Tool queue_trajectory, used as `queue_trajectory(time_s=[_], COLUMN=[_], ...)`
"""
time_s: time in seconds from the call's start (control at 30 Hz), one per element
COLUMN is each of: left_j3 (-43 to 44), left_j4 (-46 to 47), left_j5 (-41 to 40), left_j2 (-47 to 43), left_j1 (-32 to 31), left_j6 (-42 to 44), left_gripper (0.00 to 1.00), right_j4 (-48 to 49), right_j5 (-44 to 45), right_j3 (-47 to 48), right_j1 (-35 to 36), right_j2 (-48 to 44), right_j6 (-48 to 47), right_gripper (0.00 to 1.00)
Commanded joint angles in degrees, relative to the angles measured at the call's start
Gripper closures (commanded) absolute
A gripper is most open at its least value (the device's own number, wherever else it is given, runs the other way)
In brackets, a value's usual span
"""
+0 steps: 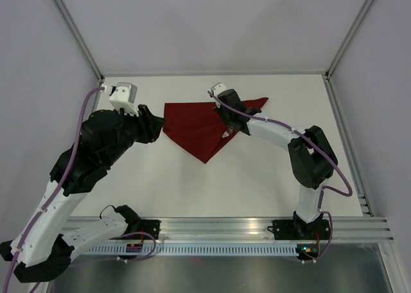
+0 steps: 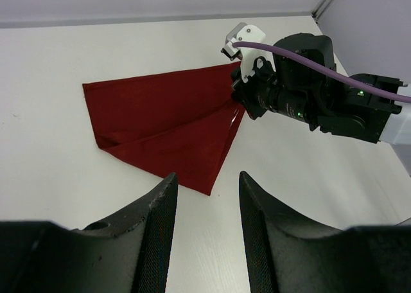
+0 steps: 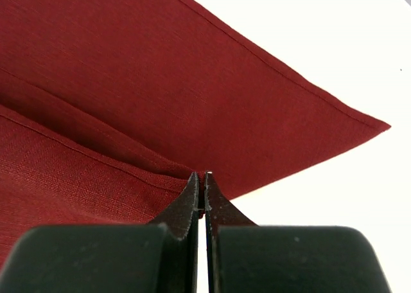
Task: Fold the napkin, place the utensils inside, and roll it up
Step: Fold the napkin at the center of the board.
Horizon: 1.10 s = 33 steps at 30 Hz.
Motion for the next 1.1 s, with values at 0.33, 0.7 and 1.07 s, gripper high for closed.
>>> queue_trajectory(time_s=[0.33,0.7,1.07], left_j3=[-1.7,-2.1,-4.6], left_j4=[4.8,5.6,7.0], left_j5=[3.5,4.6,5.0], left_j2=[1.6,2.5,3.2], left_j1=[0.1,0.1,0.2], left_j6=[1.7,1.2,0.5], left_gripper=[0.52,0.52,0.51], right_j4=[2.1,2.3,-1.3], right_j5=[2.2,1.5,-2.2], right_j3=[-4.8,-5.3,-0.8], right_j1=[-2.8,-4.2,-5.7], right_j2=[-1.7,-0.3,-1.7], right_j6=[-2.1,-2.1,-0.1], right_gripper=[1.0,0.99,0.39])
